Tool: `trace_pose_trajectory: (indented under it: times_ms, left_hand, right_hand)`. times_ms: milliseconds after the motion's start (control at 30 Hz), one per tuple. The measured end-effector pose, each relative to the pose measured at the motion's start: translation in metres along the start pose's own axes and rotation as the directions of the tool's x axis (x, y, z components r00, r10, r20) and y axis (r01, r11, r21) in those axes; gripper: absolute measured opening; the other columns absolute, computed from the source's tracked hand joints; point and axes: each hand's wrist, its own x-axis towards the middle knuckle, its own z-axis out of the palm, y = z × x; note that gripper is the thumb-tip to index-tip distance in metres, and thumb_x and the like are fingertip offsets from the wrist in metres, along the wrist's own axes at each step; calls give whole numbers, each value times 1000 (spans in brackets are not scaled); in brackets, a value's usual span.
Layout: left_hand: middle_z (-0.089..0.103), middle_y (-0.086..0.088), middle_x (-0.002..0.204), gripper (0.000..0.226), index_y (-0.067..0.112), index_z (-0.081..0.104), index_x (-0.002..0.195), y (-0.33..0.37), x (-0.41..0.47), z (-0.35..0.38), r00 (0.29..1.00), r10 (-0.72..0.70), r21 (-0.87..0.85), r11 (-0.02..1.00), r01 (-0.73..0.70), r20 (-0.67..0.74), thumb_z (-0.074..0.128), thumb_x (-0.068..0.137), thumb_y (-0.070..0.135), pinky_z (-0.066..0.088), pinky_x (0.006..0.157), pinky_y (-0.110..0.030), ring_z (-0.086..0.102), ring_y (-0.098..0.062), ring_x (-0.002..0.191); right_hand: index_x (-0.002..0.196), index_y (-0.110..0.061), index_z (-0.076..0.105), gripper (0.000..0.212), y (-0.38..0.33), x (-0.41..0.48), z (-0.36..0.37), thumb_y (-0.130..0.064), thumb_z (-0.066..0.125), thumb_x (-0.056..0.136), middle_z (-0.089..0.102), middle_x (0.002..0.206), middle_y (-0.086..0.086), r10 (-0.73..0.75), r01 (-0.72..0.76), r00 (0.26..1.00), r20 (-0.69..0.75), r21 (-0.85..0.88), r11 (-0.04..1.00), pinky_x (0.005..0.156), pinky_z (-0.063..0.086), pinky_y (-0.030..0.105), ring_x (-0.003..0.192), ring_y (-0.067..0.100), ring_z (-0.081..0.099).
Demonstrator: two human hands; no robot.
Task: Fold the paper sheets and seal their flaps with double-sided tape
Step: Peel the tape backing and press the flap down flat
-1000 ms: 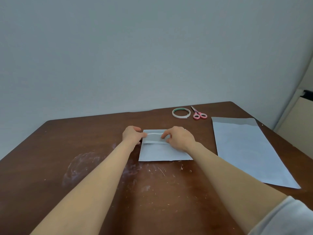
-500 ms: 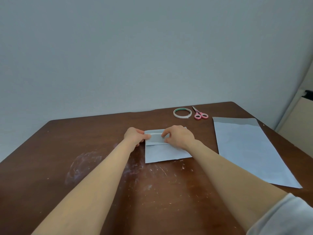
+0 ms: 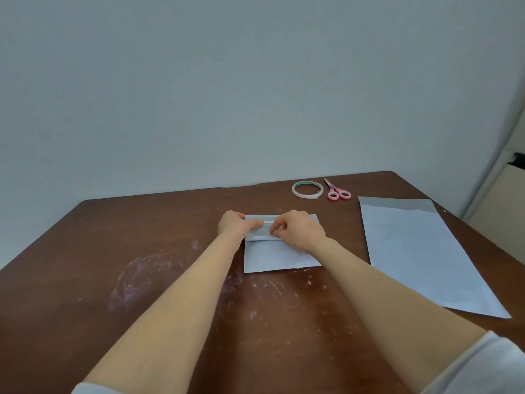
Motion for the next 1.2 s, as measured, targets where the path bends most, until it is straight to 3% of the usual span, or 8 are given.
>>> trace_pose_trajectory:
  times_ms: [200, 333, 467, 600, 700, 800, 967, 1200]
  left_hand:
    - [53, -11, 130, 67, 8, 49, 129, 2, 1, 4, 1000, -22, 60, 998, 22, -1, 80, 74, 31, 46, 94, -38, 53, -30, 117]
    - [57, -10, 126, 58, 9, 52, 127, 3, 2, 6, 999, -28, 123, 992, 31, -28, 78, 77, 24, 47, 90, -35, 56, -29, 112]
    - [57, -6, 104, 24, 12, 54, 97, 4, 4, 7, 998, -33, 153, 987, 40, -49, 71, 82, 16, 45, 80, -31, 52, -24, 89]
    - [42, 0, 74, 27, 13, 41, 72, 4, 6, 7, 998, -25, 151, 988, 34, -57, 63, 88, 14, 41, 76, -31, 47, -23, 82]
    - [58, -10, 92, 11, 8, 57, 93, 3, 3, 4, 999, 8, 109, 994, -4, -40, 56, 93, 19, 48, 76, -34, 54, -26, 81]
    - [62, -19, 117, 42, 7, 53, 129, -2, -1, -3, 1000, 2, 15, 1000, -1, -27, 54, 95, 31, 44, 54, -27, 51, -24, 77]
    - [58, -6, 79, 26, 9, 67, 109, -7, -3, -15, 999, 38, -37, 999, -36, 35, 71, 84, 18, 38, 49, -23, 46, -14, 60]
    - [61, -3, 68, 10, 10, 70, 92, -10, -4, -15, 997, 76, -46, 996, -75, 23, 71, 82, 11, 43, 51, -21, 53, -10, 59]
  right_hand:
    - [139, -37, 45, 39, -4, 4, 6, -31, 39, 102, 45, 132, 6, -3, 11, 998, 61, -132, 991, 87, 44, 36, 116, 26, 53]
    - [130, -37, 54, 36, -8, 5, 15, -37, 30, 103, 47, 124, 7, 29, -1, 994, 106, -253, 967, 80, 40, 35, 113, 29, 54]
    - [112, -24, 62, 34, 0, 1, 12, -35, 31, 102, 51, 117, 8, 74, -58, 996, 49, -277, 959, 78, 40, 34, 107, 30, 55]
    - [118, -20, 59, 33, 4, 0, 5, -34, 36, 99, 56, 120, 6, 143, -146, 989, -32, -297, 943, 85, 47, 37, 106, 28, 58]
    - [127, -17, 54, 37, -1, -3, 1, -37, 42, 98, 53, 124, 6, 146, -161, 986, -75, -269, 950, 86, 47, 38, 110, 28, 57]
    - [131, -19, 52, 37, -7, -4, 0, -35, 46, 99, 51, 130, 6, 84, -102, 992, -96, -203, 974, 90, 45, 38, 115, 27, 55]
    - [134, -21, 50, 36, -13, -3, 5, -29, 46, 99, 49, 134, 5, 77, -85, 995, -56, -157, 984, 90, 45, 36, 117, 26, 53]
    - [130, -22, 52, 34, -11, -4, 5, -31, 49, 98, 55, 128, 5, 101, -107, 994, -52, -146, 983, 89, 47, 36, 113, 24, 55]
